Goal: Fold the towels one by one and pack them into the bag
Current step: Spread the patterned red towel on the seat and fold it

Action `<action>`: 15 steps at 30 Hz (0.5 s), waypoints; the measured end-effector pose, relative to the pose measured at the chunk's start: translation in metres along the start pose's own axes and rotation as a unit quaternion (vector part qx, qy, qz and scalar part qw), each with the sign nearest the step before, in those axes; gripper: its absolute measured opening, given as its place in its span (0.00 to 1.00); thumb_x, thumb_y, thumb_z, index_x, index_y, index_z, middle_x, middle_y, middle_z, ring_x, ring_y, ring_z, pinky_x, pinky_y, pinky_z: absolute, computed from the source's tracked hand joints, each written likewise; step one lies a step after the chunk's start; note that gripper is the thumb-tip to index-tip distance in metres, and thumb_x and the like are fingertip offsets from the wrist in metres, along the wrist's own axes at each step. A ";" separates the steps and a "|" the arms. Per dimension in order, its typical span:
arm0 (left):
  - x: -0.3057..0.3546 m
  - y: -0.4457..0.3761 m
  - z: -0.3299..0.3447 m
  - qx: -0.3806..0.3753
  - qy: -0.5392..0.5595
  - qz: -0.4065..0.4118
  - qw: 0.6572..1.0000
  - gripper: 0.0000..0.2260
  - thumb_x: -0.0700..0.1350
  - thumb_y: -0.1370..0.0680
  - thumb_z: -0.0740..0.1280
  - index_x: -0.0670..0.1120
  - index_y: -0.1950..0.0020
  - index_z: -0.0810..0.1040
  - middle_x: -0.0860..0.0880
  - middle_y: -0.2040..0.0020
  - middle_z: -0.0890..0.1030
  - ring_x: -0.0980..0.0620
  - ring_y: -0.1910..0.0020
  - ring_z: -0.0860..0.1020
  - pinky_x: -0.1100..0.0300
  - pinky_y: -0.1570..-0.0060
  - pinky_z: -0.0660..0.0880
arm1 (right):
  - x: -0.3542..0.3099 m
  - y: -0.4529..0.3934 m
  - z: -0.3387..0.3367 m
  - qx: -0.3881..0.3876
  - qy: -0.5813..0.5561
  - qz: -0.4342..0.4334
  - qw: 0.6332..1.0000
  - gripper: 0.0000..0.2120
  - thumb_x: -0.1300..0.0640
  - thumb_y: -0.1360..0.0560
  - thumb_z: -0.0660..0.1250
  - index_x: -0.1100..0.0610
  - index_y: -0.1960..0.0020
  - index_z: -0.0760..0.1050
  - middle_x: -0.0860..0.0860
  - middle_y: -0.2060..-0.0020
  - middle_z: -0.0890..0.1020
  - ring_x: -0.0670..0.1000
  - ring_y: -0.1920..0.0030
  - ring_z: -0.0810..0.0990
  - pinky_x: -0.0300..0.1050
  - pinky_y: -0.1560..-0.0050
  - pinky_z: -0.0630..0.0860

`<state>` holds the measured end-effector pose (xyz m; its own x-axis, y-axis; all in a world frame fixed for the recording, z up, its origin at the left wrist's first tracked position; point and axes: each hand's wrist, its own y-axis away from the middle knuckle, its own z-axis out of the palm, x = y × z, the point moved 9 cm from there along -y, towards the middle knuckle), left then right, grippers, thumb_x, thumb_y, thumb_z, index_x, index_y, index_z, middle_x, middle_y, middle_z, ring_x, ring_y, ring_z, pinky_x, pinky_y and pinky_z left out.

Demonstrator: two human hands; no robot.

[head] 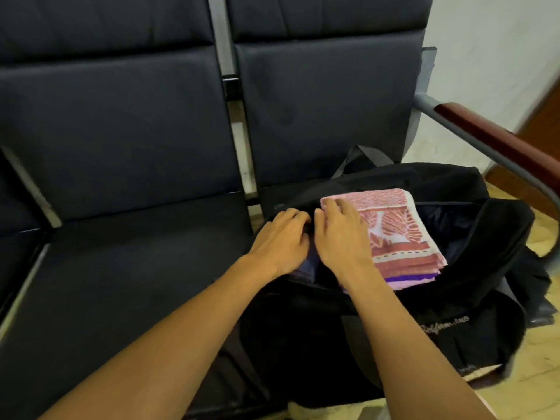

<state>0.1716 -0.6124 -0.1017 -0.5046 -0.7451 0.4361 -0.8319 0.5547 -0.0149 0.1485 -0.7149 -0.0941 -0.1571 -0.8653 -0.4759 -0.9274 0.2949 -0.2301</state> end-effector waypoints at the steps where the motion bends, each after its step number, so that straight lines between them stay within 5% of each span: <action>1: -0.011 0.008 -0.011 0.016 0.009 -0.017 1.000 0.15 0.44 0.20 0.60 0.47 0.33 0.72 0.47 0.36 0.73 0.47 0.37 0.71 0.47 0.40 0.72 | -0.016 0.003 0.007 -0.006 0.001 -0.022 1.000 0.17 0.51 0.17 0.54 0.57 0.34 0.73 0.56 0.38 0.76 0.58 0.37 0.73 0.56 0.38 0.71; 7: -0.076 0.081 -0.072 0.039 0.008 -0.082 0.996 0.05 0.44 0.20 0.59 0.49 0.51 0.74 0.50 0.51 0.74 0.49 0.52 0.76 0.50 0.54 0.76 | -0.132 0.032 0.040 -0.097 0.015 -0.116 0.988 0.09 0.59 0.19 0.56 0.55 0.47 0.76 0.54 0.46 0.80 0.58 0.46 0.79 0.53 0.50 0.74; 9: -0.099 0.113 -0.084 0.029 0.015 -0.097 0.995 0.08 0.43 0.20 0.59 0.53 0.58 0.71 0.51 0.54 0.73 0.51 0.57 0.76 0.56 0.62 0.74 | -0.167 0.044 0.052 -0.135 0.025 -0.127 0.982 0.10 0.60 0.20 0.57 0.54 0.50 0.78 0.55 0.50 0.81 0.60 0.49 0.80 0.52 0.53 0.74; 15: -0.189 0.210 -0.116 0.065 -0.013 -0.220 0.973 0.05 0.44 0.21 0.59 0.50 0.53 0.74 0.51 0.58 0.76 0.49 0.59 0.76 0.54 0.62 0.72 | -0.275 0.090 0.095 -0.223 -0.085 -0.169 0.956 0.17 0.62 0.22 0.56 0.46 0.61 0.77 0.52 0.55 0.82 0.55 0.54 0.80 0.54 0.54 0.79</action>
<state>0.1195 -0.3121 -0.0825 -0.0967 -0.9101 0.4029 -0.9901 0.1295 0.0548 0.1401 -0.4120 -0.0646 0.2005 -0.7909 -0.5782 -0.9737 -0.2260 -0.0285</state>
